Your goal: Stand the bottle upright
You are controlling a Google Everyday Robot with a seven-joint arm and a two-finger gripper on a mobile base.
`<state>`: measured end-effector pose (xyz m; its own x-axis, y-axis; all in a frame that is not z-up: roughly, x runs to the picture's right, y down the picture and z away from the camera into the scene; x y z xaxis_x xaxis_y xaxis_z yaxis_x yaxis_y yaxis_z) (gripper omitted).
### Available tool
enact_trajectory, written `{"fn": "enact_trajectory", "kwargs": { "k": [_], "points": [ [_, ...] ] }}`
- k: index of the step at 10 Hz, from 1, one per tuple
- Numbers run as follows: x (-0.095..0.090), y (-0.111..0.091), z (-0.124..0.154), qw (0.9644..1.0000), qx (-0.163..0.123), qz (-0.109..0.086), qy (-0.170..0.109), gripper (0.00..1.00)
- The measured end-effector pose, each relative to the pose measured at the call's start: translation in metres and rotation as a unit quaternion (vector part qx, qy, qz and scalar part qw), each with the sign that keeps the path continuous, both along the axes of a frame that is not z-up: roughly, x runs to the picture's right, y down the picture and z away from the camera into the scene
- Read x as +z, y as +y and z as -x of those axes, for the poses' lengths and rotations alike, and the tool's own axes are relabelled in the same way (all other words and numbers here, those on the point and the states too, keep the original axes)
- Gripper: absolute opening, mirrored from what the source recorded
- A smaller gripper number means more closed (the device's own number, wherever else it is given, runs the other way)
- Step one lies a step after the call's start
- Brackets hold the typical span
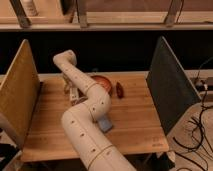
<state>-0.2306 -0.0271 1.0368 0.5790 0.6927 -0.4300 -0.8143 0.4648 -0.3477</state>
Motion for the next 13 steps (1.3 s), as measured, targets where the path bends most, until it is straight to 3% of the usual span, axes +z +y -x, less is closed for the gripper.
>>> {"fn": "enact_trajectory", "kwargs": {
  "k": [2, 6, 8, 10, 12, 13],
  "points": [
    [-0.002, 0.001, 0.012, 0.9999, -0.004, -0.001, -0.013, 0.79],
    [0.001, 0.015, 0.015, 0.9996, -0.009, 0.014, -0.024, 0.41],
    [0.001, 0.011, 0.009, 0.9997, -0.010, 0.012, -0.020, 0.22],
    [-0.003, -0.001, 0.008, 0.9998, -0.009, -0.001, -0.017, 0.04],
    [-0.009, -0.018, 0.007, 0.9997, -0.009, -0.019, -0.013, 0.00],
    [-0.017, -0.038, 0.007, 0.9991, -0.006, -0.041, -0.012, 0.00]
  ]
}}
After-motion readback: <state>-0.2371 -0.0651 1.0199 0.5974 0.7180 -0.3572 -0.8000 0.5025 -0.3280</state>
